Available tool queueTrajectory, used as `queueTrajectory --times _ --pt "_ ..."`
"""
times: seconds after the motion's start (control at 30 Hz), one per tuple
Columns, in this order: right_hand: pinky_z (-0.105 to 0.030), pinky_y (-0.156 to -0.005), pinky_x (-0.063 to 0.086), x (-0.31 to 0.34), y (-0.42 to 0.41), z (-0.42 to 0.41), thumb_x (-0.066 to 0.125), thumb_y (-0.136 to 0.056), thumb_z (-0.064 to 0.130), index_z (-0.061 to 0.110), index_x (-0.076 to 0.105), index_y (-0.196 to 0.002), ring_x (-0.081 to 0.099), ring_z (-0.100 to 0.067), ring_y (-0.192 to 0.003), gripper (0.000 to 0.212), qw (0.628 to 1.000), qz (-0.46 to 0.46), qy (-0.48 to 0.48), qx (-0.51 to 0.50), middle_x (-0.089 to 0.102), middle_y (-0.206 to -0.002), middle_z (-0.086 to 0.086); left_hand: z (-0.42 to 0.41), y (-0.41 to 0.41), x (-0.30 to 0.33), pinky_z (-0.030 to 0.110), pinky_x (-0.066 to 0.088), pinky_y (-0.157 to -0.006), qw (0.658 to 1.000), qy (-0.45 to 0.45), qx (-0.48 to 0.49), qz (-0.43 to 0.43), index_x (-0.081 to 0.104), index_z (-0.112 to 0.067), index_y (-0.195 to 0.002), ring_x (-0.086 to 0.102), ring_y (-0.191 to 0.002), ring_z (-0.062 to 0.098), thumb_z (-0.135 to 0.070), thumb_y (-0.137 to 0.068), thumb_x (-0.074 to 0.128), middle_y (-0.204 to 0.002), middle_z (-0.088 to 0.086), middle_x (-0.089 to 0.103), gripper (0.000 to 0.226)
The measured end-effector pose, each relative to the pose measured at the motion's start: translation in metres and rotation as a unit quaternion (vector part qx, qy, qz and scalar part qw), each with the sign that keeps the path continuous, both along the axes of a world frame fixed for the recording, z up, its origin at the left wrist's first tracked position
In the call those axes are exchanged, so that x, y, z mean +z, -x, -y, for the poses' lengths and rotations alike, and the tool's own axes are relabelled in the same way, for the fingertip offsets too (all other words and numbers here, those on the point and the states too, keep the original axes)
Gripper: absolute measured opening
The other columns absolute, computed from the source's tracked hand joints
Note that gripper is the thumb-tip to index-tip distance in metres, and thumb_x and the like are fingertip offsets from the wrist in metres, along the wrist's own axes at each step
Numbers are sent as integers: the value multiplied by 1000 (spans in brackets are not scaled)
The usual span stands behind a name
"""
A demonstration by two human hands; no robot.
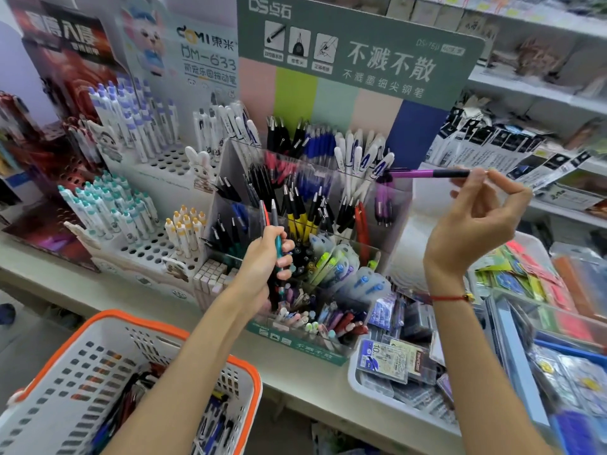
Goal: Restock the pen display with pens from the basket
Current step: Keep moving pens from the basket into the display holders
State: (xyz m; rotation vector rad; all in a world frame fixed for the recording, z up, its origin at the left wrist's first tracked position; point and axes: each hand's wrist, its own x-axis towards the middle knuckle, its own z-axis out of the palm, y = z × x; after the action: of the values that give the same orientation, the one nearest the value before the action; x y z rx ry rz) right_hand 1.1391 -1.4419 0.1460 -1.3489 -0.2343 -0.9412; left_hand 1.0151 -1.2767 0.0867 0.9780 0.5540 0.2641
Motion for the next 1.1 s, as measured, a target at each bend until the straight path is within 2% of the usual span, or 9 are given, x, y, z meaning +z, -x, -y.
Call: queueTrajectory --times 0.17,0.23,0.33,0.43,0.6,0.67,0.77,0.93,1.1 --pt "-28 -73 59 12 -19 12 58 -97 25 30 46 -96 72 -13 -81 13 997 60 41 -37 72 -92 -11 12 -8 1 15 22 -36 999 -5 -40 -8 41 -16 -78 28 -40 5 -18 -100 37 -58 -7 39 23" --pt "-22 -71 57 10 -28 8 57 -98 28 25 52 -96 71 -10 -79 6 988 54 137 -34 70 -91 -2 15 -10 0 15 23 -36 998 0 -62 -5 40 -16 -77 27 -39 5 -17 -101 36 -59 -6 39 24" --pt "-11 -62 49 4 -37 -4 57 -97 31 7 63 -100 65 -6 -69 24 962 14 270 -28 73 -86 2 20 -13 -3 16 26 -35 995 -2 -95 -4 39 -16 -77 26 -39 5 -18 -102 34 -59 -6 39 25" --pt "-20 -57 42 5 -41 -12 58 -96 32 12 67 -101 65 -13 -65 22 933 -4 359 -20 75 -85 -1 24 -18 -3 16 26 -35 994 12 -113 -7 40 -16 -76 27 -39 5 -18 -102 35 -60 -6 39 26" --pt "-27 -76 40 2 -53 -15 59 -96 24 25 66 -123 56 -25 -104 28 859 -82 506 4 70 -108 -4 30 -24 2 16 27 -36 991 13 -130 -5 44 -16 -81 32 -40 5 -19 -102 36 -59 -7 43 23" --pt "-20 -79 34 1 -49 -15 63 -92 20 22 63 -128 50 -22 -103 36 869 -71 489 -10 63 -110 -5 31 -23 4 16 30 -38 990 4 -144 1 51 -14 -88 35 -41 5 -22 -104 37 -60 -8 46 22" --pt "-14 -66 36 -5 -23 -16 65 -91 19 16 65 -116 50 -8 -78 26 908 -50 415 24 59 -91 2 28 -21 0 17 35 -45 981 -50 -183 40 60 -18 -116 39 -48 4 -32 -104 40 -66 -9 48 27" --pt "-12 -69 48 -19 15 -21 63 -93 37 28 73 -90 65 7 -72 14 806 -290 386 341 73 -87 7 27 -17 -4 15 22 -40 975 -58 -213 27 64 -21 -111 27 -46 3 -37 -102 41 -61 -10 37 30" --pt "-11 -63 48 -26 24 -23 62 -94 24 21 75 -95 62 6 -66 13 813 -298 293 405 73 -85 4 25 -12 -6 14 25 -36 986 -37 -164 4 57 -10 -99 39 -44 3 -30 -103 37 -58 -8 50 29"
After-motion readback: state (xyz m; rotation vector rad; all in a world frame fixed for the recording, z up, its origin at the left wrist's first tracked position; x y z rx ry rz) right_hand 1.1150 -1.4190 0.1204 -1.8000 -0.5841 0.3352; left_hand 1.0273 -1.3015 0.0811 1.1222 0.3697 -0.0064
